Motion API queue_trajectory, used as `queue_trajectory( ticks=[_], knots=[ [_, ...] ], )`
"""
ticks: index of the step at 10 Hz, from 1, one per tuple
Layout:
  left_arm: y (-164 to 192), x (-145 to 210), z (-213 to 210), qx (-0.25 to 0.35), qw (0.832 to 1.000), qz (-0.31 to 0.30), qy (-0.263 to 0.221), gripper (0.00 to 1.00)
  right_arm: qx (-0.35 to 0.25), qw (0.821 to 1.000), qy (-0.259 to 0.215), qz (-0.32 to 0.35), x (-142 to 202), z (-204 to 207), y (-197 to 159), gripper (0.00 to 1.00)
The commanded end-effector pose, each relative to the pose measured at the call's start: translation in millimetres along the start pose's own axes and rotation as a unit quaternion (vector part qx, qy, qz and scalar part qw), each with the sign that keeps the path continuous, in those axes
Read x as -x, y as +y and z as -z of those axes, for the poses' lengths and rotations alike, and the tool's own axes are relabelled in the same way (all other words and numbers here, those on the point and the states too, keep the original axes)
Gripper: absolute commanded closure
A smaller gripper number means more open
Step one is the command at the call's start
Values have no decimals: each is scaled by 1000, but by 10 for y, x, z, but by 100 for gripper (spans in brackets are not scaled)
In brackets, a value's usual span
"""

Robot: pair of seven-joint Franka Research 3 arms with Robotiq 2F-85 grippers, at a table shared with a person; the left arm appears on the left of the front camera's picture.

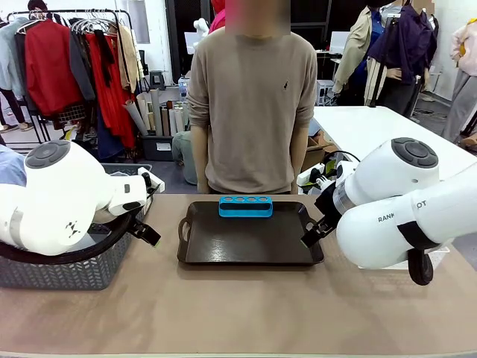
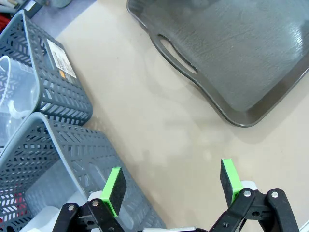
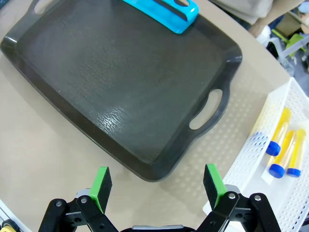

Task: Prepare the laboratory tools.
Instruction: Pick up one Large Measuring Cup and place it on the Handle tray.

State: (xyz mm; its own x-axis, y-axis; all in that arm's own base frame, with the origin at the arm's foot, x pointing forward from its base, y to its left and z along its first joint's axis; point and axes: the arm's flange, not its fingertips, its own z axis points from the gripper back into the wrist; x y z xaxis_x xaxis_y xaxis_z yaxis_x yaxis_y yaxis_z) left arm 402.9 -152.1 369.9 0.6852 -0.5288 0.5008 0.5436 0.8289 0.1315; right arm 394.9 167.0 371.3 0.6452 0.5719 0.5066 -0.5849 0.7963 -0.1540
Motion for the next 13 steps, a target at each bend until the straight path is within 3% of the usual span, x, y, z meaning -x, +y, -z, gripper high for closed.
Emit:
queue_trajectory(
  ticks=[1, 4, 7, 11, 13],
  knots=[
    [3, 0, -1, 0, 1000, 0, 0, 0, 0, 1000, 0, 0, 0, 0, -1, 0],
    [-96, -44, -85, 7, 1000, 17, 11, 0, 0, 1000, 0, 0, 0, 0, 0, 0],
    [-230, -167, -266, 71, 996, 53, 8, 0, -47, 999, -9, -16, -189, -137, 49, 0],
    [-229, -414, -800, 134, 987, 83, -32, 0, -143, 988, -49, -35, -436, -696, -58, 0],
    [-159, -584, -1074, 164, 980, 108, -42, 0, -159, 985, -64, -27, -501, -1010, -295, 0]
  ],
)
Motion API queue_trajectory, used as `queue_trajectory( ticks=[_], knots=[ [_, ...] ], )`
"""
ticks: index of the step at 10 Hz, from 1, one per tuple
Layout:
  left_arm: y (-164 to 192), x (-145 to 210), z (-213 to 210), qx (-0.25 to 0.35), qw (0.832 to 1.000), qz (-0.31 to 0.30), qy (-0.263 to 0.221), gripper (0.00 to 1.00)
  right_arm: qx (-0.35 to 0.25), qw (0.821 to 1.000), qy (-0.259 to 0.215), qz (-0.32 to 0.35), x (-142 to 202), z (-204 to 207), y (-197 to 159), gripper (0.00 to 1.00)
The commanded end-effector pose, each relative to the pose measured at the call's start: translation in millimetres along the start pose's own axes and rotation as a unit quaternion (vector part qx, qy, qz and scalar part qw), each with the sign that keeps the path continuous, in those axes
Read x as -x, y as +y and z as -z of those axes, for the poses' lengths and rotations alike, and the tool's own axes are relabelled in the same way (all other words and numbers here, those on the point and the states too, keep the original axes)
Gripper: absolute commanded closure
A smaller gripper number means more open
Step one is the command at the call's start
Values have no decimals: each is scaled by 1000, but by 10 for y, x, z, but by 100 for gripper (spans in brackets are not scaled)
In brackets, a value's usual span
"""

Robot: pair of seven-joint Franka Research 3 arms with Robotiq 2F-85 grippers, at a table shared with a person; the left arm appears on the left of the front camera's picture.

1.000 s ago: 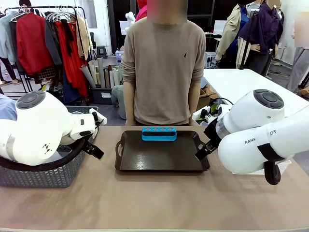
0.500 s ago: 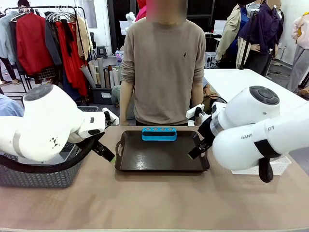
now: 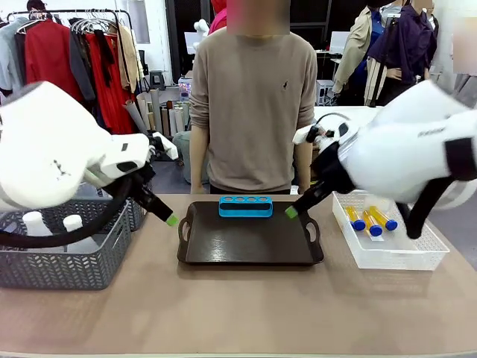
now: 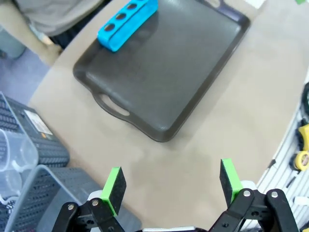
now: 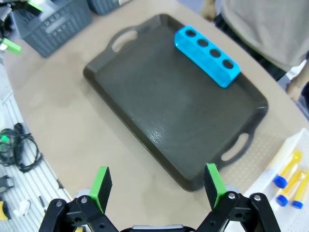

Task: Prepare the laboratory tools.
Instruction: Pick up one Large Measuring Cup and place it on the Handle tray.

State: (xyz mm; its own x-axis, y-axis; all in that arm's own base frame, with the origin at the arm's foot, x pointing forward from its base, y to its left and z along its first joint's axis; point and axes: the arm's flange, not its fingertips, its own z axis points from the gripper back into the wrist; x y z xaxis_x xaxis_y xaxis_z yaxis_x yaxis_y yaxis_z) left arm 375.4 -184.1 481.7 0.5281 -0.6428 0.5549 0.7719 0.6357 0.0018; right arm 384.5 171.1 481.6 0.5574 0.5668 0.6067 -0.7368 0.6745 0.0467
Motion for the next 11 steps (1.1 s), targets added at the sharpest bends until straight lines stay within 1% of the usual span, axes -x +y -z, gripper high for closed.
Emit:
queue_trajectory(
  ticks=[1, 3, 4, 5, 8, 9, 10, 11],
  knots=[
    [146, -102, -229, 54, 998, 29, -2, 0, -35, 999, -5, 4, 13, -232, -293, 0],
    [251, -216, -449, 61, 997, 48, 7, 0, -35, 999, -15, 16, 27, -438, -529, 0],
    [270, -244, -497, 58, 997, 44, -4, 0, -25, 999, -28, 30, 34, -510, -649, 0],
    [129, -193, -423, 46, 998, 37, 5, 0, -23, 1000, -9, 18, 22, -435, -395, 0],
    [129, -193, -423, 46, 998, 37, 5, 0, -23, 1000, -9, 18, 22, -435, -395, 0],
    [145, -223, -459, 44, 998, 40, 13, 0, -17, 1000, -4, 19, 8, -473, -414, 0],
    [186, -270, -681, 66, 997, 20, 42, 0, -79, 995, -43, 32, -109, -656, -438, 0],
    [225, -360, -911, 74, 997, 35, 10, 0, -82, 995, -58, 5, -210, -858, -461, 0]
  ],
)
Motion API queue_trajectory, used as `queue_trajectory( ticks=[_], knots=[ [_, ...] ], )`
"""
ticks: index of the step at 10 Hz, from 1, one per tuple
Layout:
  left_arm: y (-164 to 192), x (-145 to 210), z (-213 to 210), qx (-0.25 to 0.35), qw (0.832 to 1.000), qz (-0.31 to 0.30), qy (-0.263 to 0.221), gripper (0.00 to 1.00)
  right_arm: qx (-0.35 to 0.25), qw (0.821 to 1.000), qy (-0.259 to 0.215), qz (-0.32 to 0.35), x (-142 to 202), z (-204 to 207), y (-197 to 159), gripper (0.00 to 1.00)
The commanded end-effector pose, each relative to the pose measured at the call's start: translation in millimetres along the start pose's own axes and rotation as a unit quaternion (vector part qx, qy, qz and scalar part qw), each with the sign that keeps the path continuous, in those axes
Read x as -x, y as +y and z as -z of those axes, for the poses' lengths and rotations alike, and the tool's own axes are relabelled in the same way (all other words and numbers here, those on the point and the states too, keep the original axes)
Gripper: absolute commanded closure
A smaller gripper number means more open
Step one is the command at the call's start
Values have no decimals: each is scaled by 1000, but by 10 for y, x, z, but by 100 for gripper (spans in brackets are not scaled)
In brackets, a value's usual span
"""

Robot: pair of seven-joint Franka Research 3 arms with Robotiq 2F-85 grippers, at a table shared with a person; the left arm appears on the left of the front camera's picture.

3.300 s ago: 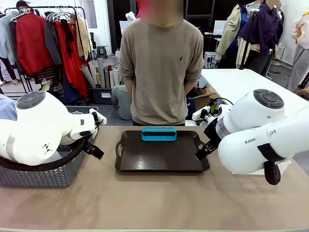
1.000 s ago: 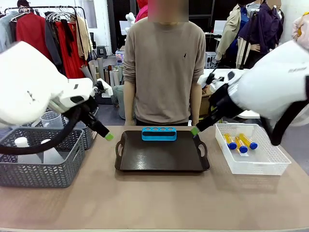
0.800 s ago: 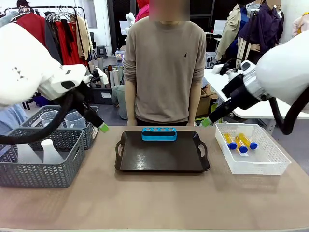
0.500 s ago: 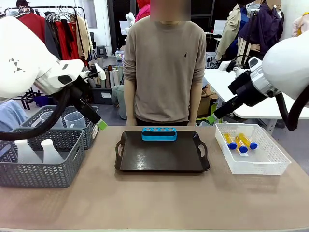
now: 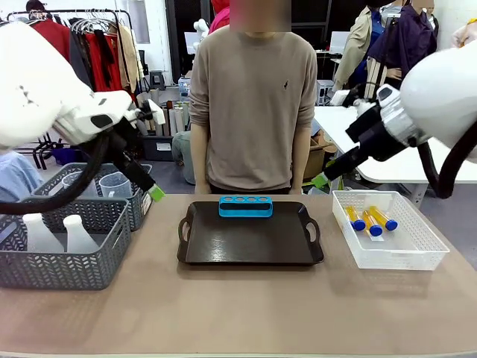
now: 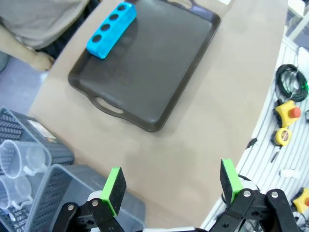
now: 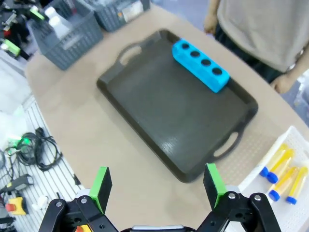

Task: Prepare the laboratory tools.
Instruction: Pick up one Large Measuring Cup and place it on the Handle tray.

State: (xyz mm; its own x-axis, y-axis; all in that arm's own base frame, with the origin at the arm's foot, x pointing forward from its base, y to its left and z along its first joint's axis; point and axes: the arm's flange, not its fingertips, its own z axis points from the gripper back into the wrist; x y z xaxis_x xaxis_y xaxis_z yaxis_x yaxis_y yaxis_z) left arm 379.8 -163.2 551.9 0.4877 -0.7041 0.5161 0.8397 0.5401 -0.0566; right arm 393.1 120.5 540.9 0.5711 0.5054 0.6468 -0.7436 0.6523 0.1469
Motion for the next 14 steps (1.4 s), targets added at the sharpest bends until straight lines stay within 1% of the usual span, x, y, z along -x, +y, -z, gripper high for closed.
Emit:
queue_trajectory(
  ticks=[1, 2, 3, 4, 5, 7, 9, 10, 11, 13, 14],
  knots=[
    [52, -150, -483, 16, 999, 8, -28, 0, -27, 999, -34, -28, -245, -407, -39, 0],
    [69, -207, -653, 9, 999, 17, -38, 0, -34, 998, -39, -37, -345, -575, -31, 0],
    [109, -269, -800, -3, 998, 36, -52, 0, -23, 998, -36, -40, -438, -695, -63, 0],
    [117, -317, -959, -3, 996, 55, -72, 0, -18, 998, -22, -50, -494, -808, -89, 0],
    [136, -350, -1113, -28, 994, 60, -83, 0, -16, 998, -24, -60, -548, -938, -143, 0],
    [200, -335, -1402, -67, 990, 66, -101, 0, -14, 997, -46, -62, -580, -1243, -363, 0],
    [257, -252, -1623, -81, 987, 65, -120, 0, -6, 996, -60, -67, -576, -1466, -489, 0],
    [302, -207, -1713, -98, 984, 61, -132, 0, -6, 995, -72, -61, -569, -1560, -550, 0],
    [383, -150, -1780, -113, 981, 66, -141, 0, -4, 995, -83, -60, -560, -1621, -599, 0],
    [491, -77, -1820, -111, 981, 54, -150, 0, -1, 993, -103, -62, -543, -1688, -639, 0],
    [529, -45, -1849, -120, 979, 45, -156, 0, 3, 991, -114, -74, -554, -1727, -639, 0]
  ],
)
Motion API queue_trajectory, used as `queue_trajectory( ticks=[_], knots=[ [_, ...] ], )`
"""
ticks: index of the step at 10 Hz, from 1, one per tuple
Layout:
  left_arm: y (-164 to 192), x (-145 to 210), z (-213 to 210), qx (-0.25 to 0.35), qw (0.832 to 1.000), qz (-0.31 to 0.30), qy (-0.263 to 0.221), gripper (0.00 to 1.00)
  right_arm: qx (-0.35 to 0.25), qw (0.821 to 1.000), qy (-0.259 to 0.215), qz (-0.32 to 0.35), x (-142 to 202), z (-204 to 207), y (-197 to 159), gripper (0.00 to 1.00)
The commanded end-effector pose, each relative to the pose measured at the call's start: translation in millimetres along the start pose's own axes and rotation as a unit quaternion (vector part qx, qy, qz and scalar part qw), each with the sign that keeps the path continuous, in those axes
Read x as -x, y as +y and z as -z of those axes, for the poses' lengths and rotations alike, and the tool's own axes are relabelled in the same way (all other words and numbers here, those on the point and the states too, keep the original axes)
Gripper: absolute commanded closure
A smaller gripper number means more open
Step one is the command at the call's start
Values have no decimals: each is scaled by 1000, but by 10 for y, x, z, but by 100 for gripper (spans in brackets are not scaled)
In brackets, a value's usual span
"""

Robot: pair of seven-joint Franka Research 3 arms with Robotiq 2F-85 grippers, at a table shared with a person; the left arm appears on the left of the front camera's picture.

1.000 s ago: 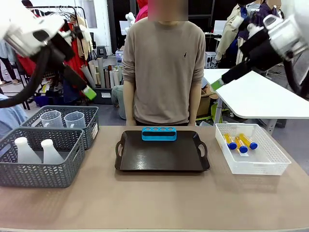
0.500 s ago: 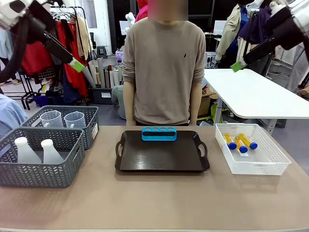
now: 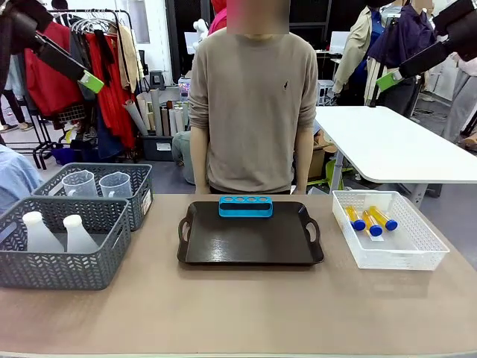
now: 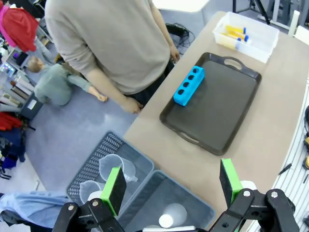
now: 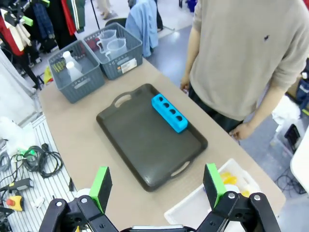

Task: Prepare the laboratory tools.
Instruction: Pick up one Large Measuring Cup and place it on the Handle tray.

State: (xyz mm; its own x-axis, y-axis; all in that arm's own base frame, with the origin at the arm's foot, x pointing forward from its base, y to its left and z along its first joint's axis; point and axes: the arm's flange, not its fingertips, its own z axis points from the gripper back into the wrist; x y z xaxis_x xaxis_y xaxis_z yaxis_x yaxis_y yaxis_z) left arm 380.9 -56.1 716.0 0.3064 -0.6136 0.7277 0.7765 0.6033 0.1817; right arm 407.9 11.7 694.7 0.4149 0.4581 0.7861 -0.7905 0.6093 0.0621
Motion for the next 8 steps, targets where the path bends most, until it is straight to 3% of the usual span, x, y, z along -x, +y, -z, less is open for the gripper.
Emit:
queue_trajectory(
  ticks=[1, 4, 5, 6, 8],
  knots=[
    [59, 87, 10, -4, 1000, -2, -22, 0, 1, 999, -26, -30, -41, -40, -32, 0],
    [114, 106, -10, 0, 1000, -12, -28, 0, 16, 998, -48, -36, -105, -112, -16, 0],
    [80, 102, 31, 10, 999, -17, -37, 0, 6, 1000, -19, -21, -54, -95, -9, 0],
    [96, 71, -28, -7, 1000, -15, -10, 0, 6, 1000, -19, -21, -54, -95, -9, 0],
    [96, 71, -28, -7, 1000, -15, -10, 0, 6, 1000, -19, -21, -54, -95, -9, 0]
  ],
)
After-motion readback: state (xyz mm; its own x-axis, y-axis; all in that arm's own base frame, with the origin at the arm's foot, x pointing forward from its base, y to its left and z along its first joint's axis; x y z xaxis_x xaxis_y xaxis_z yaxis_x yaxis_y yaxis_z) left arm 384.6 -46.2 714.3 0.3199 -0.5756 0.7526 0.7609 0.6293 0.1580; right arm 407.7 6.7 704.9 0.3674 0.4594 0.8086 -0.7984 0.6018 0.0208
